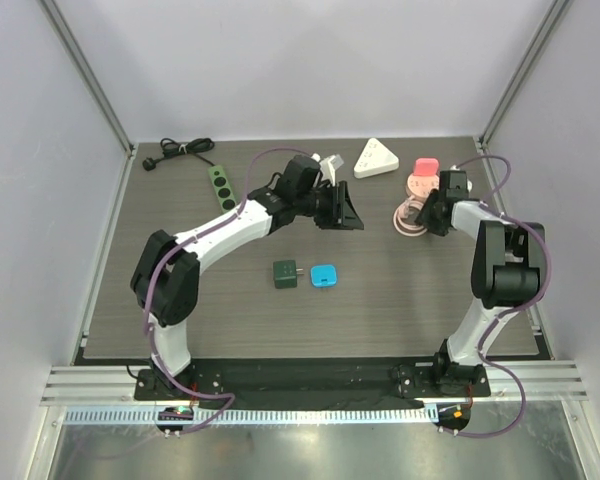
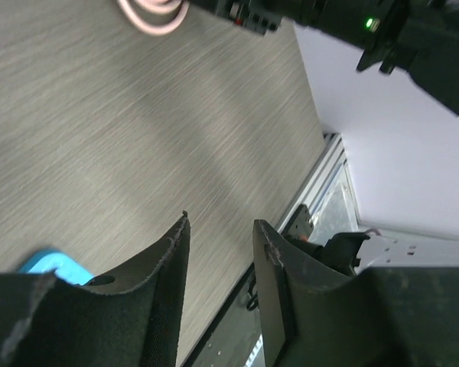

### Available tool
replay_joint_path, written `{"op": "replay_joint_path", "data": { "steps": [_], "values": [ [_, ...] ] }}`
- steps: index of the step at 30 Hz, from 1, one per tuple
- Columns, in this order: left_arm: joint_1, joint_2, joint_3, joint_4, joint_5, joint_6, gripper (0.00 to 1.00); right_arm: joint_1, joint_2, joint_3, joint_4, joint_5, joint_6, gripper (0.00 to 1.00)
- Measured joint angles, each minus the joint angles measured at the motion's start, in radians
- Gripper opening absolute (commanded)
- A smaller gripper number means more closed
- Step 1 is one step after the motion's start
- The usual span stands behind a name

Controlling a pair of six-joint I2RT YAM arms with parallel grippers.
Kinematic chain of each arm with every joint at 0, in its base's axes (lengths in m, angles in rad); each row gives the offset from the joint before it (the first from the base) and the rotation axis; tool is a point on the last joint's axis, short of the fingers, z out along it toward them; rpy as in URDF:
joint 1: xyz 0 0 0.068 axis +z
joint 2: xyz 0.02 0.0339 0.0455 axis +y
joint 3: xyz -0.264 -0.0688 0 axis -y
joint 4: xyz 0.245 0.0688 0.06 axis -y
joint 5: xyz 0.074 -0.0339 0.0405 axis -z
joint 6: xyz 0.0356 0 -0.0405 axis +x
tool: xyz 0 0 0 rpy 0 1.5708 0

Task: Pull the plug off the socket

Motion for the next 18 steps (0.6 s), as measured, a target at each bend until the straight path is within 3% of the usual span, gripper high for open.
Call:
{"op": "replay_joint_path", "data": {
  "steps": [8, 18],
  "values": [
    [-0.029, 0.047, 0.098, 0.026, -0.065, 0.006, 0.41, -0.009, -0.021, 0.102, -0.049, -0.008, 0.04, 0.55],
    [-0.043, 0.131, 0.198, -0.001, -0.106, 0.084, 0.48, -0.072, 0.172, 0.38, 0.064, -0.028, 0.165, 0.6]
  ]
}}
